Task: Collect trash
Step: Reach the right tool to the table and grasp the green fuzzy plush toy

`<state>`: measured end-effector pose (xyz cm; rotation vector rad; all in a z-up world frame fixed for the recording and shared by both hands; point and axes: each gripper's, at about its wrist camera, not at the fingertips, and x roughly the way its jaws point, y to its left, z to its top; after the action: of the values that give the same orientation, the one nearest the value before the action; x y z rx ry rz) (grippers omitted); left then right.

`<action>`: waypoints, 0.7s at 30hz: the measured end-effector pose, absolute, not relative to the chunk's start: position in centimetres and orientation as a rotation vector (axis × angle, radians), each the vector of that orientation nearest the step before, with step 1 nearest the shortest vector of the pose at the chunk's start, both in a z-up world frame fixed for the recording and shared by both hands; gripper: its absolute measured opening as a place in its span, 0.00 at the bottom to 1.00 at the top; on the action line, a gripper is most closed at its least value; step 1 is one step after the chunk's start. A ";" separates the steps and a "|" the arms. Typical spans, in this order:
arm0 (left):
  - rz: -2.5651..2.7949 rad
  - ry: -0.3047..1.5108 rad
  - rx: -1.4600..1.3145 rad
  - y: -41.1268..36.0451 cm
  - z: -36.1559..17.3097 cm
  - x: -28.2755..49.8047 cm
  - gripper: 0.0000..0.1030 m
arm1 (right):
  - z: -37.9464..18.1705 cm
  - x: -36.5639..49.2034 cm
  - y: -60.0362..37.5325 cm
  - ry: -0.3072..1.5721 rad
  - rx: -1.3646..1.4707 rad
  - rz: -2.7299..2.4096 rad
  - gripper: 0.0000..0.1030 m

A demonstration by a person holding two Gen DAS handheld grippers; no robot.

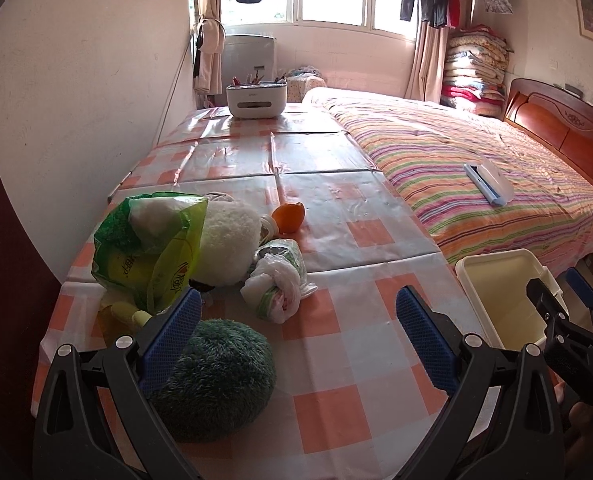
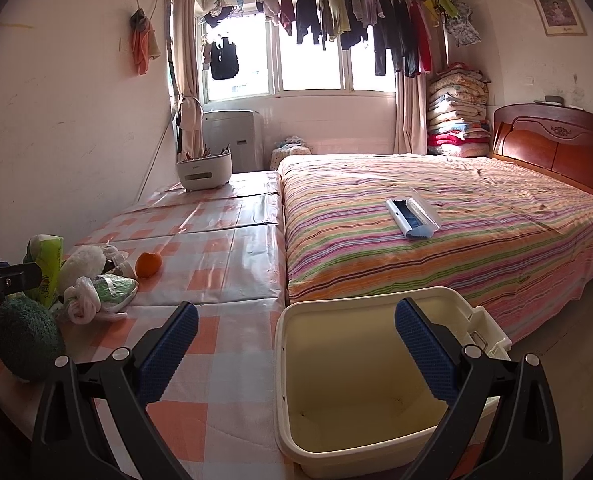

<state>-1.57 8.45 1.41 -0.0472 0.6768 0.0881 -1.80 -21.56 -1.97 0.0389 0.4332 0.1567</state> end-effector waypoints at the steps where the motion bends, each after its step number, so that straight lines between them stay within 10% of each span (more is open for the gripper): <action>1: 0.099 0.675 -0.054 9.1 1.5 -1.6 0.94 | -1.9 -1.8 -21.3 0.433 0.038 0.164 0.93; 21: 0.320 0.640 -0.233 22.6 2.2 -4.4 0.94 | -2.6 -3.6 -9.1 0.498 -0.040 0.674 0.93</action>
<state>-4.43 22.59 2.23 -0.2329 0.6396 0.3197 -3.58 -9.11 -2.61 -0.0397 0.4982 0.6735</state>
